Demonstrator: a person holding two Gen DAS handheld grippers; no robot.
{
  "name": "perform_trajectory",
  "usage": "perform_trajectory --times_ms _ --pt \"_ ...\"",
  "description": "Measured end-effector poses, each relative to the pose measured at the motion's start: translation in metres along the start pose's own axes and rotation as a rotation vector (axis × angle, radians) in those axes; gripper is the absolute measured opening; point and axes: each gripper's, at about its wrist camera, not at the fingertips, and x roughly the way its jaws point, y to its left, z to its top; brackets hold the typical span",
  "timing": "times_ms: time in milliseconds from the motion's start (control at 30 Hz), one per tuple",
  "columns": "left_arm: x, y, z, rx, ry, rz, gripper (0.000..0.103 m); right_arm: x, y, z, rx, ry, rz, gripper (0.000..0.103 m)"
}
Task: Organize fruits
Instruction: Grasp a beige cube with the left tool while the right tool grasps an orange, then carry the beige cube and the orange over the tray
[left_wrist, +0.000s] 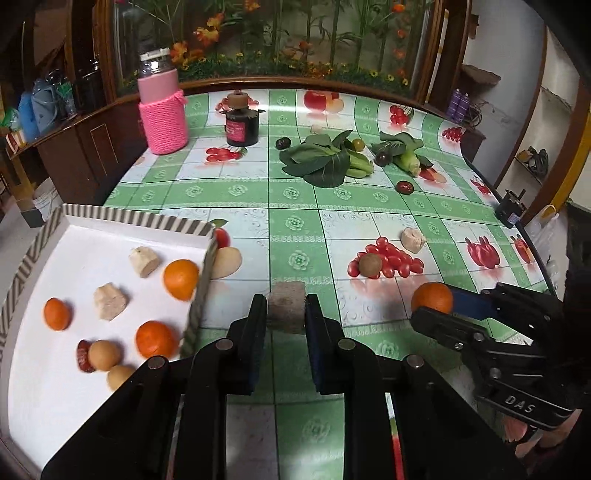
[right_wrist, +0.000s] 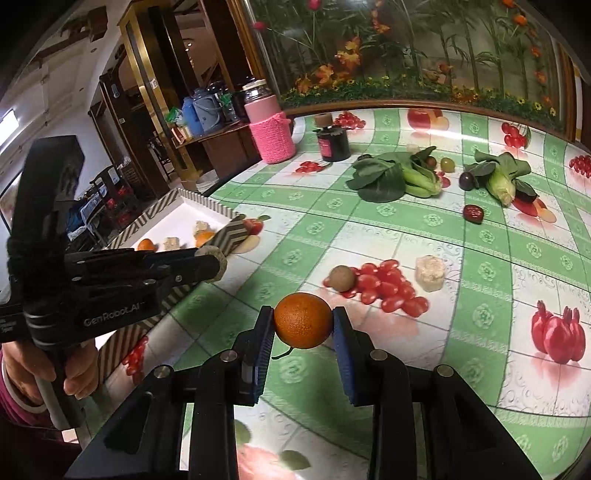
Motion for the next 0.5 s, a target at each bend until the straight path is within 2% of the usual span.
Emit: perform_trajectory --times_ms 500 --pt "-0.035 0.046 -0.017 -0.049 -0.051 0.063 0.018 0.014 0.065 0.009 -0.090 0.008 0.062 0.032"
